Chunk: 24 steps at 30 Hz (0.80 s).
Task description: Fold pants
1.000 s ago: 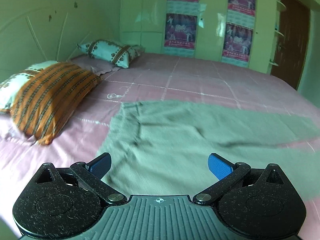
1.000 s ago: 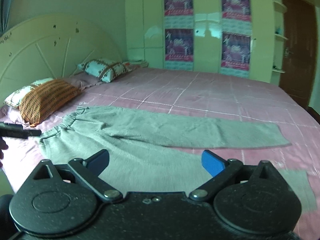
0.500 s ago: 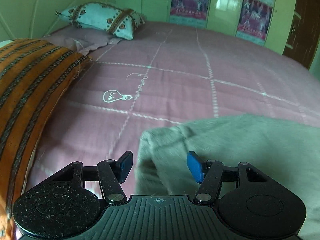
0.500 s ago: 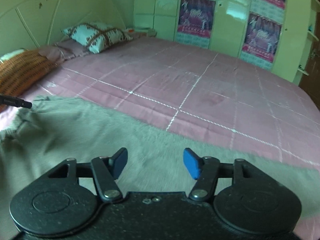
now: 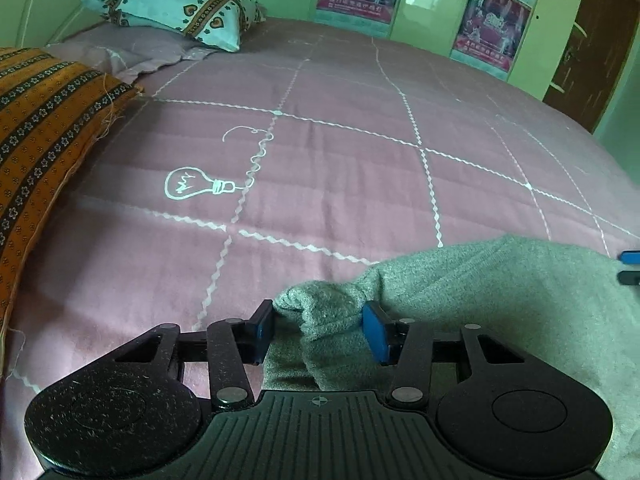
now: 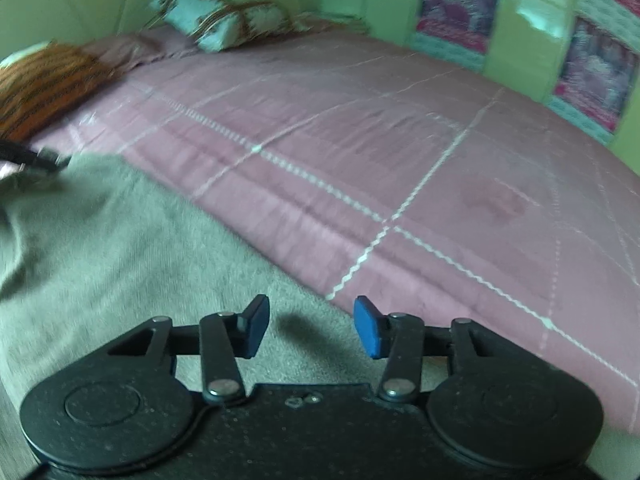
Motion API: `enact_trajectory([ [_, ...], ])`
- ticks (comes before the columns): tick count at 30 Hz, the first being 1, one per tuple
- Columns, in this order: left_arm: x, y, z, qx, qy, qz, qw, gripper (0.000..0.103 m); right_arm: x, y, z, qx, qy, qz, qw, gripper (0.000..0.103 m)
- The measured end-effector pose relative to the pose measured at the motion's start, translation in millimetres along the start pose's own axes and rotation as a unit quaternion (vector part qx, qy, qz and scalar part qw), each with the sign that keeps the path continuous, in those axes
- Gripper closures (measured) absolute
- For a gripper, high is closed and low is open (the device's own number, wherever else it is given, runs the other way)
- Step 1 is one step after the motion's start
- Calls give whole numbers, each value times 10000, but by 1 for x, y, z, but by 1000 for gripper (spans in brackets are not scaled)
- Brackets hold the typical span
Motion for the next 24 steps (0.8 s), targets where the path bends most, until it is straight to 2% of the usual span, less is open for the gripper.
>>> enact_trajectory([
  [5,3,1,4,41,10,189,9998,49,-5,-5,13,-104,-184,-496,9985,64],
  [7,7,2,7,91,-21,298,9995,54,-10,-8,19,-259,-140,-723,9969,65],
  [8,8,3,7,132,26,340,9993,67,-12,-10,20,-357,-230,-718,9965,81],
  [9,9,2,5,180,148,321,9992,79,-16,-13,20,-453,-305,-782,9954,103],
  [12,16,5,-13,613,84,577,9964,83,-25,-20,8,-446,-93,-837,9954,103],
  [16,6,8,-66,1444,571,561,9863,83,-36,-20,-53,42,-122,-887,9960,103],
  [20,5,17,-118,1786,846,863,9765,83,-65,-9,-128,356,-74,-1302,9908,103],
  [24,7,43,-172,1988,993,1239,9671,83,-112,15,-188,429,37,-1812,9825,103],
])
Point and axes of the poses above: each gripper's, at about its wrist camera, not at the fingertips, and z roughly the way its jaws point, x to its right, y to its underside, the point moved 2 cm from there along z, roughly the way its jaws point, and after that the axes turned 2 degrees about -y, right-handed, at the moved point
